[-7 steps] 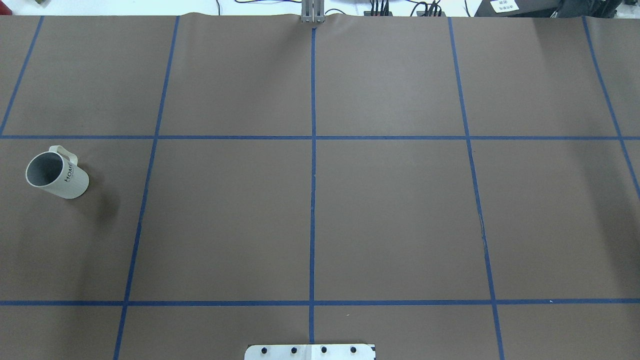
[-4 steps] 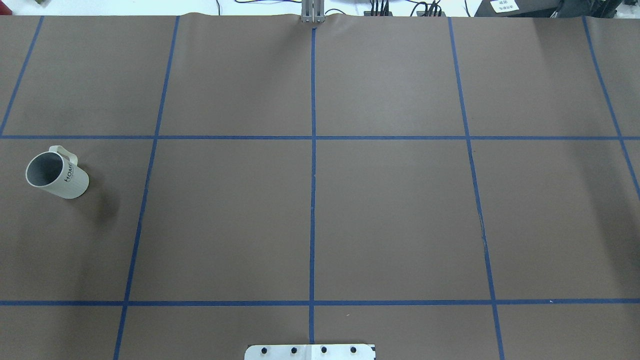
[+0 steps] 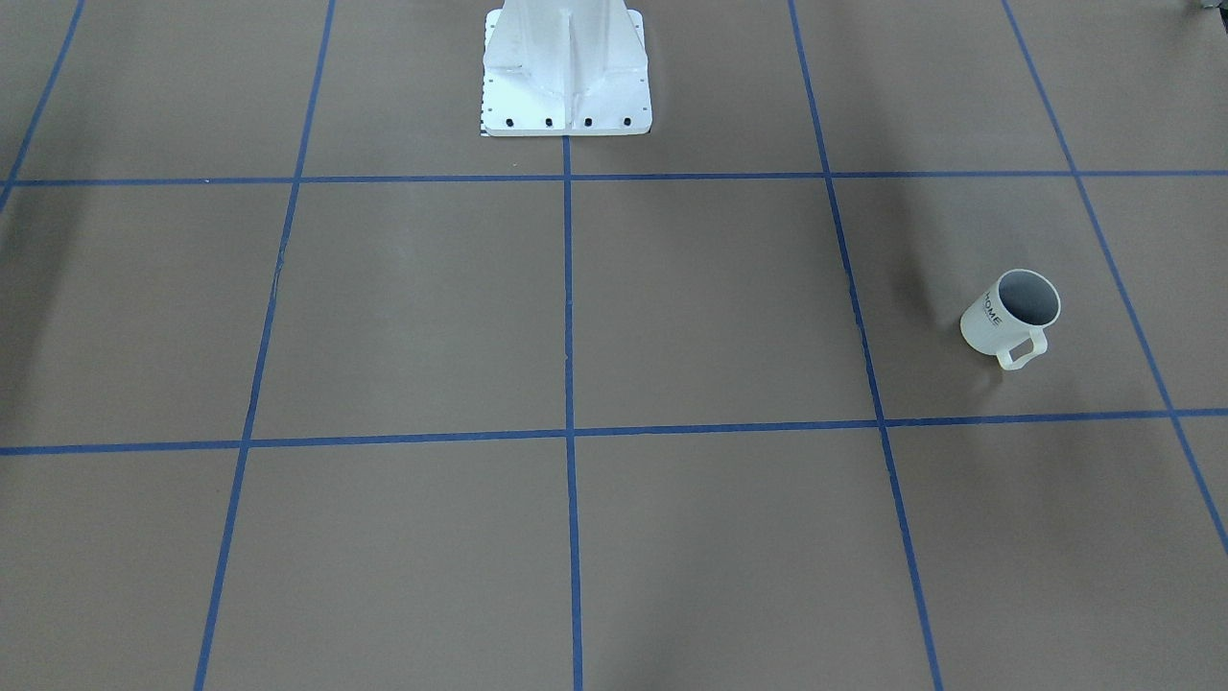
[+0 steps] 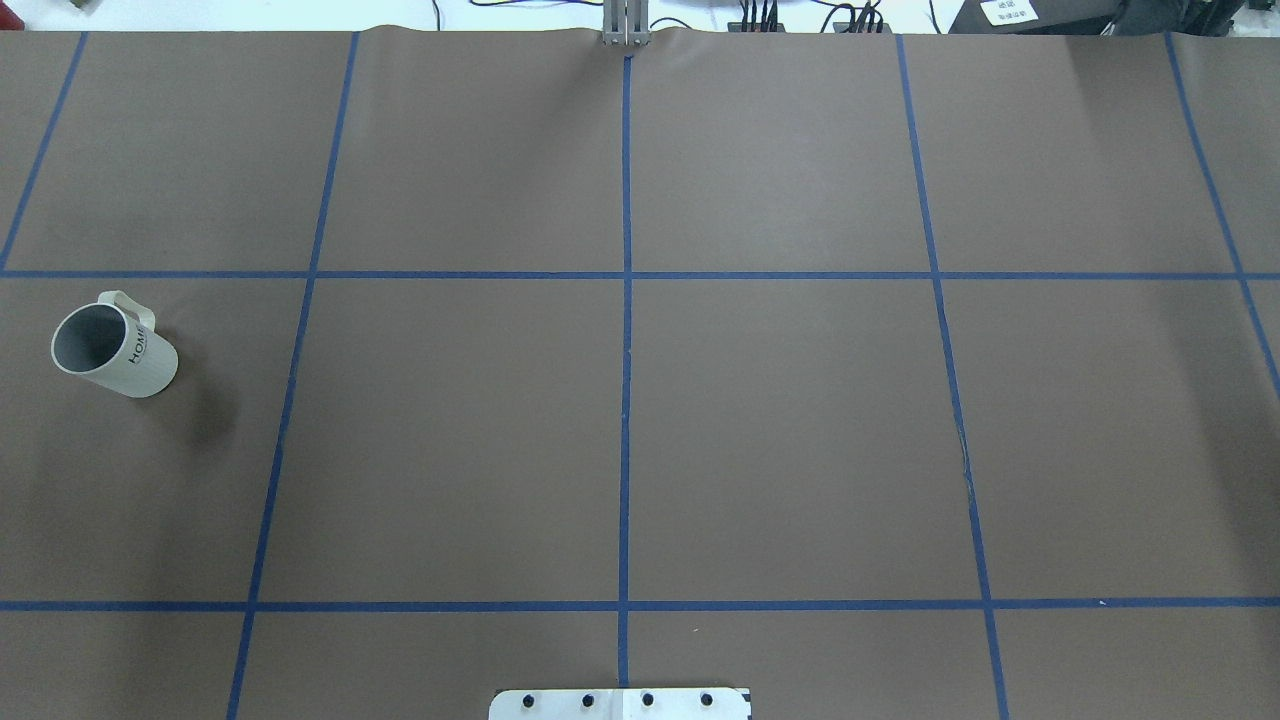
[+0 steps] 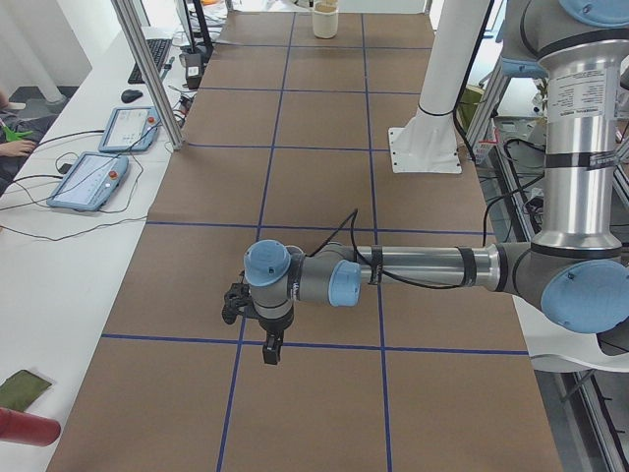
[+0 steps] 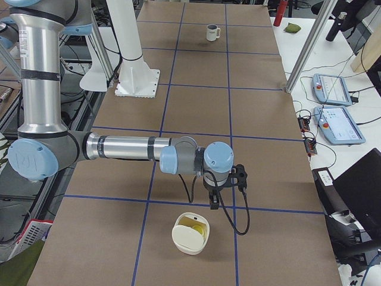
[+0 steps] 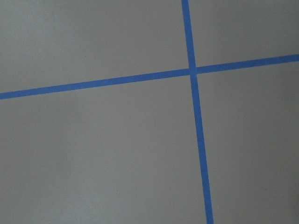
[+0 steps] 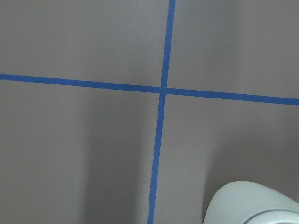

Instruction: Left arm hands cup to right arm to dump lemon

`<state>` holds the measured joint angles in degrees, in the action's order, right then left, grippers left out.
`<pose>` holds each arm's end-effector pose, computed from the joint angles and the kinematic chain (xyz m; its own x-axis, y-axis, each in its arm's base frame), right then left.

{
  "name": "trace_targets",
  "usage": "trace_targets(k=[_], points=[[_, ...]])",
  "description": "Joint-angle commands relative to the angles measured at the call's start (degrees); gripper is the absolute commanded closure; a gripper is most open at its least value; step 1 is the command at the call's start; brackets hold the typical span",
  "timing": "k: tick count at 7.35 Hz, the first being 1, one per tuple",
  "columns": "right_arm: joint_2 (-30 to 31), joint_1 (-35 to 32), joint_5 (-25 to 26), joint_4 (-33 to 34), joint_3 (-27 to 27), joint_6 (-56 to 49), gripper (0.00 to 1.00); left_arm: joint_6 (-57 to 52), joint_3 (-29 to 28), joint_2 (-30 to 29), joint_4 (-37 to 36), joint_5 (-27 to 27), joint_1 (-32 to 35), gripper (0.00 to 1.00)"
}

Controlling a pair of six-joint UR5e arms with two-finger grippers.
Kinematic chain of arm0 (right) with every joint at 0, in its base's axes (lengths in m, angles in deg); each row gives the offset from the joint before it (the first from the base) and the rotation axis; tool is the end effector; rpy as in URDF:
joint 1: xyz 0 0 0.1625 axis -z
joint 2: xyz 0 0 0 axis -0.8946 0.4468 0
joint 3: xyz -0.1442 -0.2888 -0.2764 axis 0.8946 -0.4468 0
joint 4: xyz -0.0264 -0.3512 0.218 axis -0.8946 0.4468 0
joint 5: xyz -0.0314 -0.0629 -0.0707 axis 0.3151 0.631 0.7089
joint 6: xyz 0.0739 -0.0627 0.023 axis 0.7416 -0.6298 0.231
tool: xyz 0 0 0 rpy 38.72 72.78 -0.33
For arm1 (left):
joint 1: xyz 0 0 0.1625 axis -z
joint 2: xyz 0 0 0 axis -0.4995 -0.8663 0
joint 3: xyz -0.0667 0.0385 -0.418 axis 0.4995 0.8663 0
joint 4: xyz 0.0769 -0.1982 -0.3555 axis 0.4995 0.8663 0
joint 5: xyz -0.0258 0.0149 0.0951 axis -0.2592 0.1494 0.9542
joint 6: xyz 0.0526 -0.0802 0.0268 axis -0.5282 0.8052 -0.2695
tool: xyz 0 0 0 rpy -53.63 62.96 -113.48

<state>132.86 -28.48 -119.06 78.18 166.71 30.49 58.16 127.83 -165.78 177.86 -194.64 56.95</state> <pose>0.0752 -0.4735 0.6516 0.6671 -0.0805 0.7406 0.0280 0.9962 0.0831 -0.0434 -0.4718 0.6646 0.7566 0.1171 -0.6433 -0.0767 0.9929 0.0906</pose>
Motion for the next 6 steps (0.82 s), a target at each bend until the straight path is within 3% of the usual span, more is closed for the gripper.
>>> trace_targets(k=[1, 6], points=[[-0.1, 0.0, -0.1, -1.7, -0.9, 0.5, 0.00, 0.0, 0.1, 0.0, 0.0, -0.1, 0.0, 0.00], [-0.6, 0.0, -0.3, -1.6, -0.9, 0.6, 0.00, 0.2, -0.1, 0.0, -0.1, 0.0, 0.0, 0.00]])
